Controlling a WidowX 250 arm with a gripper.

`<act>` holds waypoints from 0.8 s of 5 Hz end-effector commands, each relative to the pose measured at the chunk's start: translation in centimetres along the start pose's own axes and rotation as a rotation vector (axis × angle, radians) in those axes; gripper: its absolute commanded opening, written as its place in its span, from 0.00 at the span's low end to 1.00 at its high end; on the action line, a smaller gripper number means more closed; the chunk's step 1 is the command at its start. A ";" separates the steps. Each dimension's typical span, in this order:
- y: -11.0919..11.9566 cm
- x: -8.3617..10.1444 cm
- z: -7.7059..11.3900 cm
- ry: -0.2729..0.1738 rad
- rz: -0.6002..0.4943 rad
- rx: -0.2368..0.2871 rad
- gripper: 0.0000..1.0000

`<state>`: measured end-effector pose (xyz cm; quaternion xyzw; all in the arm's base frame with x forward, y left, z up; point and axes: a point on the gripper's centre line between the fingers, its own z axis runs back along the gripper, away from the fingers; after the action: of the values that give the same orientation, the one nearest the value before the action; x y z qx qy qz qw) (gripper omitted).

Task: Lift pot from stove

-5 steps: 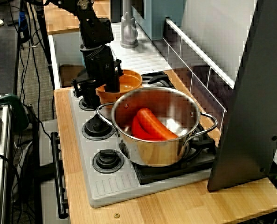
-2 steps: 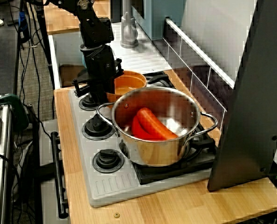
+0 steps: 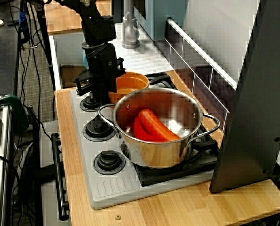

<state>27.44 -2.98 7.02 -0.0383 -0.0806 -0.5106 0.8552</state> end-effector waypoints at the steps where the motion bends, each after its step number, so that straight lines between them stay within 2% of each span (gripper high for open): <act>1: 0.6 1.5 3.1 -0.078 -0.006 0.035 0.00; 4: 0.1 3.3 4.8 -0.121 -0.033 0.037 0.00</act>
<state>28.01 -5.20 9.99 -0.0702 -0.1066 -0.5161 0.8470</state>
